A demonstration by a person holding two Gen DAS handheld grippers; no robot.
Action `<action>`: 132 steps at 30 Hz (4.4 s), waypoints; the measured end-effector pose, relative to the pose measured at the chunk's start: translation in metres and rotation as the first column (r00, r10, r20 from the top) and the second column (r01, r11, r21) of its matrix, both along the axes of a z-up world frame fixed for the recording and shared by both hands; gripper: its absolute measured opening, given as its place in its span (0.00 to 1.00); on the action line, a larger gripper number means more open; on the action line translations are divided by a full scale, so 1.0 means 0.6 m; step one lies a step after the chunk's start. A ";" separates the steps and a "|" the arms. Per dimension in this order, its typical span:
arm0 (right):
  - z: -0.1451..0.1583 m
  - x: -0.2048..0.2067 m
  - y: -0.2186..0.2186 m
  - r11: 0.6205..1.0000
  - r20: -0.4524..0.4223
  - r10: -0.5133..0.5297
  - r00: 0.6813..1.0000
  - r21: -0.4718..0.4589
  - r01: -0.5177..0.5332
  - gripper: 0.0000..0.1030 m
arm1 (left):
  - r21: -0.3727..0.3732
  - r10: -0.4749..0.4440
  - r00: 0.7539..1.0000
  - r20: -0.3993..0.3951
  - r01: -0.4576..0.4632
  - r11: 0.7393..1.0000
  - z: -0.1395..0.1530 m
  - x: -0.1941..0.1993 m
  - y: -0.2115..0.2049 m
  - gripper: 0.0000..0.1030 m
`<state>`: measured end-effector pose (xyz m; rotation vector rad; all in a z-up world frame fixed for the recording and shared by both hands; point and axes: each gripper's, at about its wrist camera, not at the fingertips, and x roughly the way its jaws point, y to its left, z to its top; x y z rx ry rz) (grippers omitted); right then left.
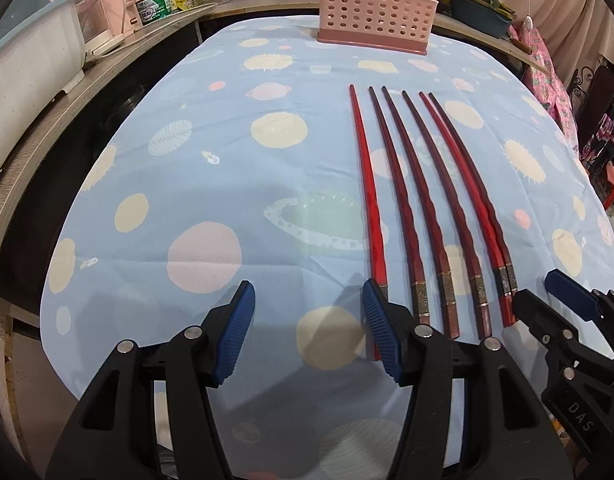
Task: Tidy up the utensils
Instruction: 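Lower the right tool around a dark-red chopstick while the left tool approaches a red one, then grasp the red chopstick with the left tool while the right tool lifts its dark-red chopstick, then lower both chopsticks into the pink holder and open both tools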
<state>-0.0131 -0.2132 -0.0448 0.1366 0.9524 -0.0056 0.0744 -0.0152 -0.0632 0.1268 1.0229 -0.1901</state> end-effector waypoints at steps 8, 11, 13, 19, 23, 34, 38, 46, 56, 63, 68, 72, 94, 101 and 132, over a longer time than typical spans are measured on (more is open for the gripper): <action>-0.002 0.002 -0.004 1.000 -0.002 -0.006 1.000 0.004 0.006 0.45 | -0.021 -0.008 1.000 0.020 0.009 1.000 0.017 -0.005 -0.001 0.52; -0.002 0.002 -0.004 1.000 -0.002 -0.008 1.000 0.004 0.008 0.45 | -0.038 -0.018 1.000 0.025 0.019 0.999 0.024 -0.008 -0.005 0.52; -0.003 0.002 -0.005 1.000 -0.002 -0.010 1.000 0.004 0.010 0.45 | -0.028 -0.034 0.999 0.021 0.034 0.999 0.020 -0.010 -0.013 0.52; -0.005 0.003 -0.007 1.000 0.000 -0.009 1.000 0.003 0.009 0.45 | -0.008 -0.048 0.999 -0.005 0.048 0.999 0.000 -0.014 -0.023 0.52; -0.006 0.003 -0.007 1.000 0.000 -0.007 1.000 0.002 0.007 0.45 | 0.003 -0.051 0.999 0.006 0.051 0.999 -0.002 -0.016 -0.023 0.52; -0.010 0.017 0.011 0.999 0.008 0.011 1.000 -0.035 -0.011 0.40 | 0.012 -0.050 0.999 0.014 0.049 0.999 -0.002 -0.018 -0.023 0.52; -0.011 0.020 0.012 0.998 0.014 0.008 1.000 -0.060 -0.007 0.25 | 0.011 -0.050 0.999 0.016 0.050 0.999 -0.001 -0.018 -0.023 0.51; -0.010 0.012 -0.019 1.000 0.001 -0.026 1.000 -0.006 0.026 0.07 | -0.031 -0.059 0.998 0.009 0.059 0.998 0.003 -0.018 -0.013 0.31; 0.000 -0.008 -0.034 0.999 0.004 -0.040 0.999 0.023 0.040 0.07 | -0.169 -0.085 0.995 -0.050 0.076 0.983 0.005 -0.018 0.005 0.07; 0.020 -0.017 -0.041 0.998 0.026 -0.049 0.998 0.043 0.048 0.07 | -0.200 -0.086 0.995 -0.056 0.073 0.977 0.020 -0.026 0.011 0.07; 0.048 -0.025 -0.048 0.997 0.058 -0.057 0.997 0.058 0.054 0.07 | -0.221 -0.080 0.996 -0.027 0.072 0.973 0.056 -0.034 0.019 0.07; 0.084 -0.029 -0.056 0.996 0.104 -0.067 0.992 0.067 0.060 0.07 | -0.238 -0.069 0.997 0.021 0.072 0.968 0.101 -0.037 0.026 0.07; 0.297 0.073 -0.146 0.988 0.385 -0.130 0.914 0.125 0.088 0.07 | -0.219 -0.007 0.951 0.309 0.079 0.973 0.330 0.090 0.009 0.07; 0.339 0.132 -0.162 0.986 0.421 -0.139 0.896 0.147 0.084 0.07 | -0.206 -0.007 0.935 0.354 0.085 0.975 0.372 0.159 -0.016 0.07; 0.482 0.521 -0.207 0.978 0.563 -0.166 0.810 0.198 0.063 0.07 | -0.259 0.070 0.836 0.544 0.088 0.962 0.535 0.493 -0.122 0.07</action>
